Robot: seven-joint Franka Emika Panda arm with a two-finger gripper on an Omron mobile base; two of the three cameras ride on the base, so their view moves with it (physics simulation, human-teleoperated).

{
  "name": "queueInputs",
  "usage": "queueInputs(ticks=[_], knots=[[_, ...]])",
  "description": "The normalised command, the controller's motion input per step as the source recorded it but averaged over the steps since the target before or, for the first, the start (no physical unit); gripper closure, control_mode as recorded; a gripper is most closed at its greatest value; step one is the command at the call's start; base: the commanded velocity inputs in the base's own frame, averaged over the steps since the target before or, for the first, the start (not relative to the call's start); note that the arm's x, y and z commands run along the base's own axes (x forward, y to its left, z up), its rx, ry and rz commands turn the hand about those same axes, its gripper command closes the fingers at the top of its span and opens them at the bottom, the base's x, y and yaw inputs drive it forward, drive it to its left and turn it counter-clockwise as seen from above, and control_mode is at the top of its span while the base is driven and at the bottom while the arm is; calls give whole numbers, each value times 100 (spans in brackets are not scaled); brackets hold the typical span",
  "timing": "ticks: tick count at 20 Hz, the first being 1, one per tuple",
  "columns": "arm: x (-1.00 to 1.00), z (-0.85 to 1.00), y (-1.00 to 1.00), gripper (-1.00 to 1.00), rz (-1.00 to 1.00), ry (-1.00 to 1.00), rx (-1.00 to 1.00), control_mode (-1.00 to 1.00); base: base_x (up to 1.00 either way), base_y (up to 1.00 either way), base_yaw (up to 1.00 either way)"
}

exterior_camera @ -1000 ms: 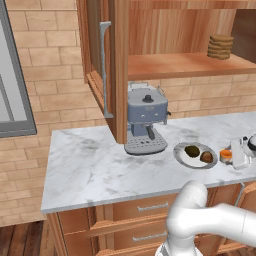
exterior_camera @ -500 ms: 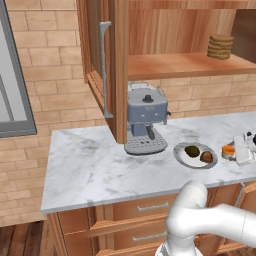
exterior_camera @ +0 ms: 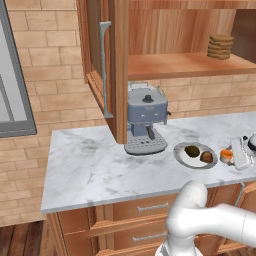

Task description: Pick the avocado and bread from the counter and place them on the plate. Then pick the jam from the cabinet and place it next to the plate. Lastly close the cabinet door.

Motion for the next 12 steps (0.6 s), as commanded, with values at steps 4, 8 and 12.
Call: queueInputs(ticks=[4, 8, 12], knots=[[-2, 8, 0, -100, 2, -4, 0, -100, 0, 0, 0], [-3, 16, 0, -100, 3, -5, 0, -100, 0, 0, 0], [-2, 6, -1, -100, 5, -5, 0, -100, 0, 0, 0]])
